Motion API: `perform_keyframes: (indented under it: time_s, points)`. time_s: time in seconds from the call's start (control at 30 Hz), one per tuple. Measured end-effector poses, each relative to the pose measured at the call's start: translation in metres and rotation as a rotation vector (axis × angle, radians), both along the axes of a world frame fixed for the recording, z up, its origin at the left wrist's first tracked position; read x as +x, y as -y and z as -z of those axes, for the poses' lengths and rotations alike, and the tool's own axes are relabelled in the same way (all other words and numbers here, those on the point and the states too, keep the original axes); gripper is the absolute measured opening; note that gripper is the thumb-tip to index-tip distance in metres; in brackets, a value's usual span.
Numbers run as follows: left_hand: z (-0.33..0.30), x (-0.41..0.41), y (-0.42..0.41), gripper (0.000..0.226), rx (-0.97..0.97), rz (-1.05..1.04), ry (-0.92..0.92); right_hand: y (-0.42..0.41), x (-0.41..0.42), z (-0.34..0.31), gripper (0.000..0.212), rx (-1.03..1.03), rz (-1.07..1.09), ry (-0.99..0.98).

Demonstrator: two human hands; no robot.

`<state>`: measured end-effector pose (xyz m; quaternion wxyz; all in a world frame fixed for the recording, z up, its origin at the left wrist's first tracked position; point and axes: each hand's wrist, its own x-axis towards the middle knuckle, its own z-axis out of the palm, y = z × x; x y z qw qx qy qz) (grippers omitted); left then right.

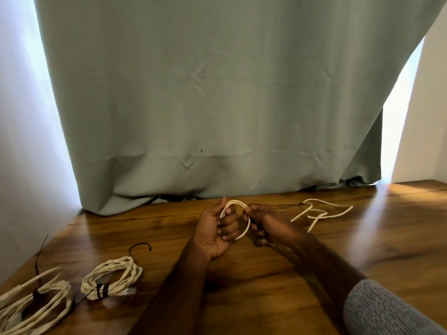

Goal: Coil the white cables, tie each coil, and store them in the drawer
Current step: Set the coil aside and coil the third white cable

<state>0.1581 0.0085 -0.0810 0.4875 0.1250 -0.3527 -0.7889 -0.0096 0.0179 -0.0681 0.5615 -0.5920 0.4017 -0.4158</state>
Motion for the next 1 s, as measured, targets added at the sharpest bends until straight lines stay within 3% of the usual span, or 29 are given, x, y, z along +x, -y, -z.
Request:
perform_keyframes:
  time_s: [0.07,0.2,0.33,0.5,0.8,1.0]
  points:
    - [-0.001,-0.001,0.000,0.042,0.007,-0.007,-0.050,0.000,-0.004,0.001,0.034,-0.021,0.009,0.004]
    - [-0.001,-0.004,0.001,0.048,-0.017,-0.023,-0.086,0.001,-0.003,0.008,0.042,-0.194,0.169,-0.229]
    - [-0.010,-0.004,-0.002,0.052,-0.035,-0.066,-0.136,-0.001,-0.006,0.009,0.033,-0.561,0.259,-0.772]
    - [-0.019,0.001,-0.004,0.053,-0.091,-0.181,-0.210,0.000,-0.007,0.005,0.034,-0.715,0.203,-1.194]
    - [-0.023,0.005,-0.001,0.027,-0.083,-0.307,-0.278,-0.011,0.012,-0.001,0.031,-0.958,0.111,-1.495]
    - [-0.023,0.003,0.004,0.022,-0.050,-0.494,-0.215,-0.015,0.020,-0.008,0.025,-1.084,0.063,-1.464]
